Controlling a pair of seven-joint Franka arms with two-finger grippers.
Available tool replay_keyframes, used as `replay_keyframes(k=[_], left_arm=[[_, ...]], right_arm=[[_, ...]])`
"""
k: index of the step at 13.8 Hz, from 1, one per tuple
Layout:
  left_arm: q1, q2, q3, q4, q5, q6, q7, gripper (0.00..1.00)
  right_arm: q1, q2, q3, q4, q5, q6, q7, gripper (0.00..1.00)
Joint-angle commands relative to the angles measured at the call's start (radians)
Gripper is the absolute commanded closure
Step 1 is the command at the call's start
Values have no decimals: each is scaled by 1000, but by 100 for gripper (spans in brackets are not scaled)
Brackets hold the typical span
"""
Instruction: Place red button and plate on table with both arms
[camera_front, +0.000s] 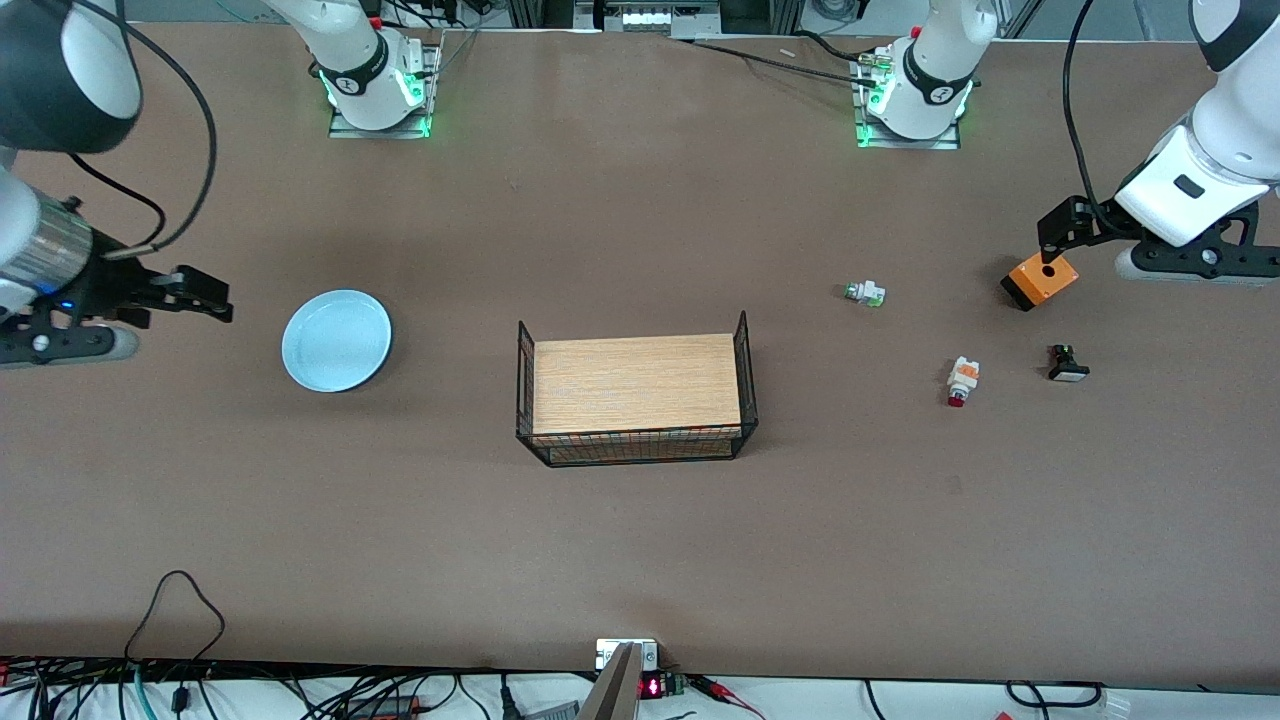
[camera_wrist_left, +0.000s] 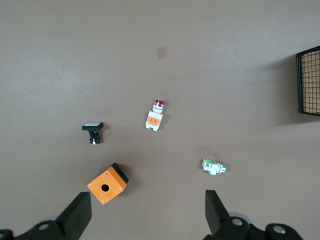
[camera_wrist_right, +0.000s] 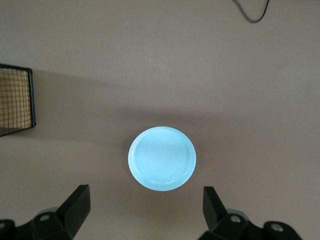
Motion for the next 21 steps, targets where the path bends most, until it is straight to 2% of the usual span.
replay_keyframes(k=[1, 2, 5, 8, 13, 21], left_arm=[[1, 7, -2, 25, -11, -21, -15, 0], [3, 8, 0, 25, -11, -21, -15, 0], [-5, 10, -2, 38, -6, -33, -18, 0], [-2, 85, 0, 152, -11, -102, -9, 0], [0, 85, -2, 153, -14, -115, -10, 0], [-2, 85, -2, 153, -14, -118, -7, 0]], right_arm=[[2, -9, -47, 48, -21, -29, 1, 0], [-1, -19, -65, 36, -24, -40, -2, 0], [-9, -43, -70, -21, -25, -63, -12, 0], [-8, -118, -68, -128, -24, -21, 5, 0], [-8, -160, -67, -135, -15, -60, 22, 0], [-6, -158, -65, -118, -7, -77, 22, 0]])
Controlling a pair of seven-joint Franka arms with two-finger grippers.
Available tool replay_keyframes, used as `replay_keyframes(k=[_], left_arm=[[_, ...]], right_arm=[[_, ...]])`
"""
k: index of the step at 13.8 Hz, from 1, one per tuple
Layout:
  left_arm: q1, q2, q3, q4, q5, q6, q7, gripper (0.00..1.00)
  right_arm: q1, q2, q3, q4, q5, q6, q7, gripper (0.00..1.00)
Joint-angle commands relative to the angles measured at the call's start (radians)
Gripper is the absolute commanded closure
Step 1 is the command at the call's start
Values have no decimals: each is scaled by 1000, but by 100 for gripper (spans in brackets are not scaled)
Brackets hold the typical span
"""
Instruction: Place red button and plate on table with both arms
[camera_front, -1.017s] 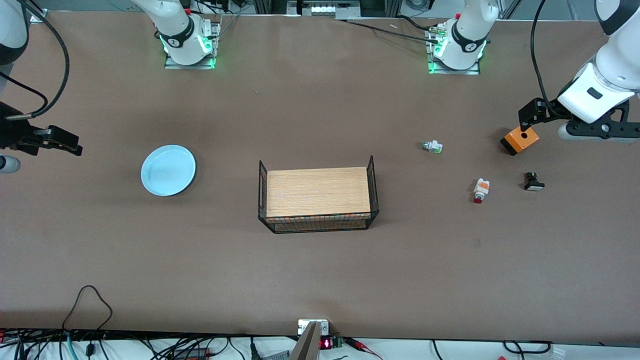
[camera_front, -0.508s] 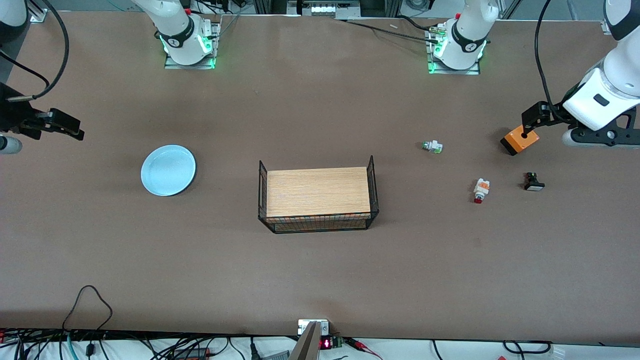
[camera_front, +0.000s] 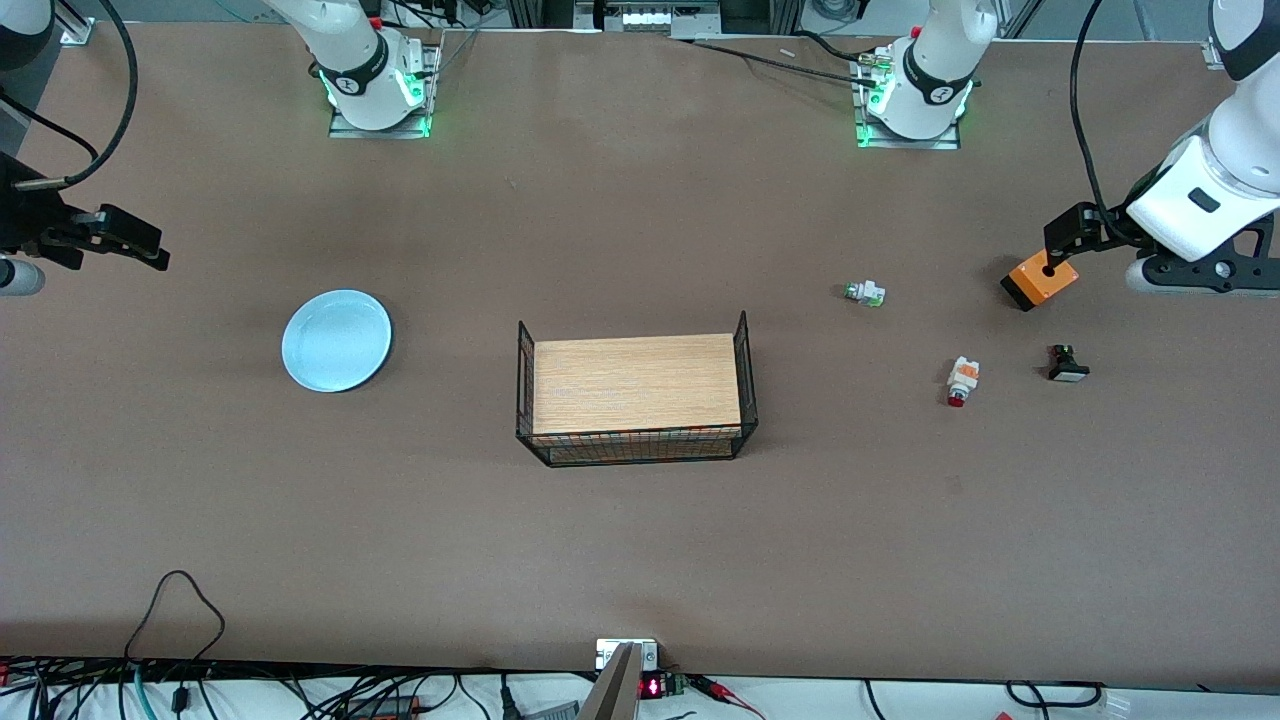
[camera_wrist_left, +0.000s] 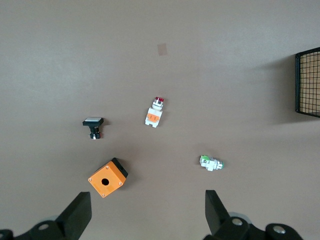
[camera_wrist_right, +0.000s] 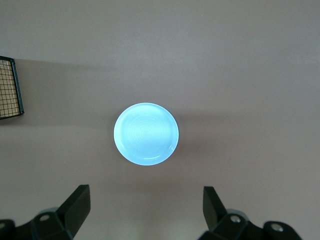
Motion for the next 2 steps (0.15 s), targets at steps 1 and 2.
replay_keyframes(k=[1, 2], left_arm=[[1, 14, -1, 31, -14, -25, 4, 0], [1, 13, -1, 31, -14, -25, 4, 0]], right_arm=[[0, -18, 5, -4, 2, -10, 16, 0], [0, -18, 7, -3, 1, -10, 16, 0]])
